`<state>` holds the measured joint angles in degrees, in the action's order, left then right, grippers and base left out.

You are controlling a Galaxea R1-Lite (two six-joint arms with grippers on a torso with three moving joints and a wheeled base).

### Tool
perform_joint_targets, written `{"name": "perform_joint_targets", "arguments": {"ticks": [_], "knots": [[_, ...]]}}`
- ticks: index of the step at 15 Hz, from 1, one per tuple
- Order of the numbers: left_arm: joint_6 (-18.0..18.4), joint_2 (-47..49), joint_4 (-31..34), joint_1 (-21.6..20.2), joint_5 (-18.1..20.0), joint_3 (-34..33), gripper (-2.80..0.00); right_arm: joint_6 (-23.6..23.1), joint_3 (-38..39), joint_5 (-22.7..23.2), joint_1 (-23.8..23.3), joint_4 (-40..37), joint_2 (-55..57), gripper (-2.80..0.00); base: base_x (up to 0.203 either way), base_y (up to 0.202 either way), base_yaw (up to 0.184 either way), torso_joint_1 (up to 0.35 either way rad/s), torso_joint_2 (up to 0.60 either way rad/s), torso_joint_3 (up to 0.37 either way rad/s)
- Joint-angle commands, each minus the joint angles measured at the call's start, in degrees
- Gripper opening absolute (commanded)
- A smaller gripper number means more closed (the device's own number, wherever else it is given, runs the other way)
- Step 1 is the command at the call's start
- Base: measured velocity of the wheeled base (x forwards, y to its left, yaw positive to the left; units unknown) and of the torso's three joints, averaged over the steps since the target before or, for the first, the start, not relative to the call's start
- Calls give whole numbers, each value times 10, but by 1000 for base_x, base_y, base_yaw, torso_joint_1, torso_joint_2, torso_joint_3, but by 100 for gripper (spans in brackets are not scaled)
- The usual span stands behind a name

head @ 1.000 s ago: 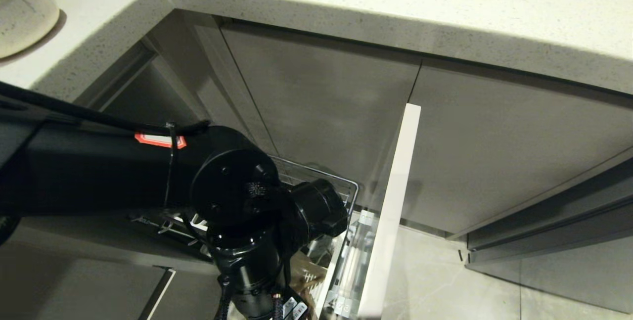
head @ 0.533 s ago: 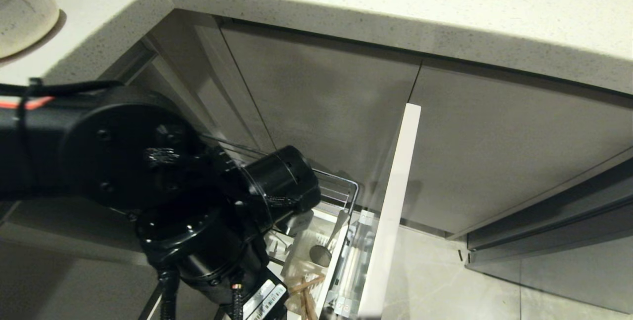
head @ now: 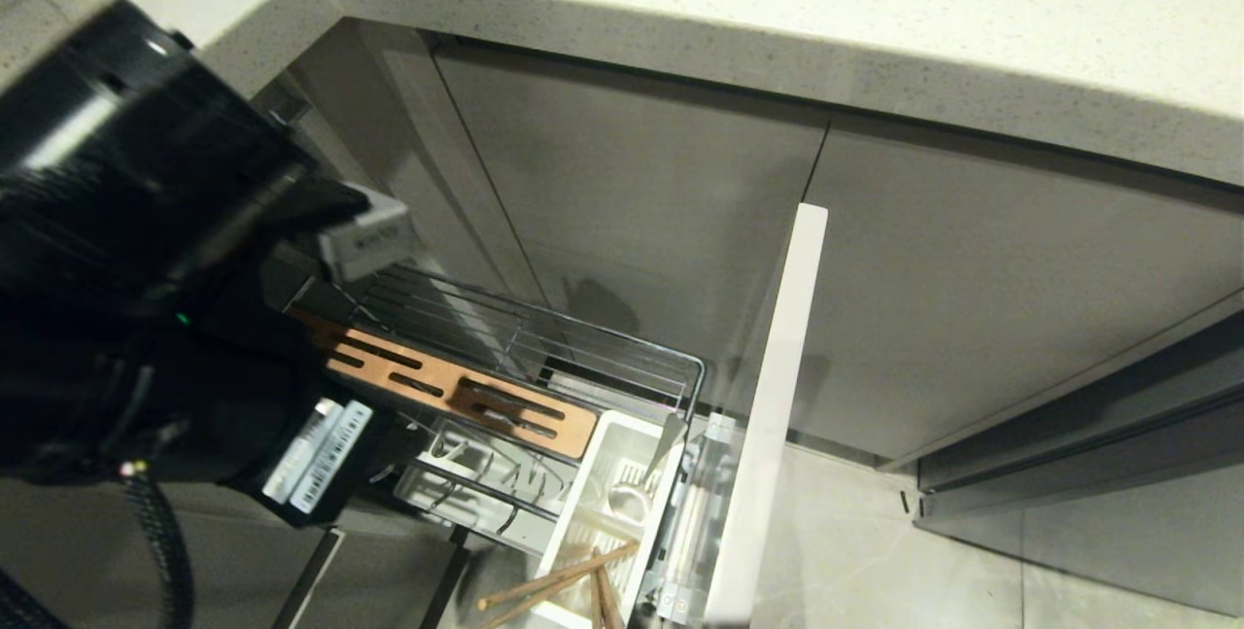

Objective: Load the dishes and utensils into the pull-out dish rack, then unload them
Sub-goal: Pick up the fork and place it in the cupboard

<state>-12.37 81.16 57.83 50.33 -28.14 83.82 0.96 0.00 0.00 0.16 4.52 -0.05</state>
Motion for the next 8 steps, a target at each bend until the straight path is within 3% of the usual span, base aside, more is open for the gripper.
{"name": "perform_joint_targets", "arguments": {"ticks": [1, 5, 8], "knots": [[0, -77, -51, -6, -22, 14, -280, 0, 15, 0, 0, 1, 0, -280, 0, 0, 0, 0, 0, 0], [1, -139, -210, -21, -27, 33, -280, 0, 15, 0, 0, 1, 0, -280, 0, 0, 0, 0, 0, 0], [2, -164, -291, -80, -43, 53, -280, 0, 15, 0, 0, 1, 0, -280, 0, 0, 0, 0, 0, 0]]}}
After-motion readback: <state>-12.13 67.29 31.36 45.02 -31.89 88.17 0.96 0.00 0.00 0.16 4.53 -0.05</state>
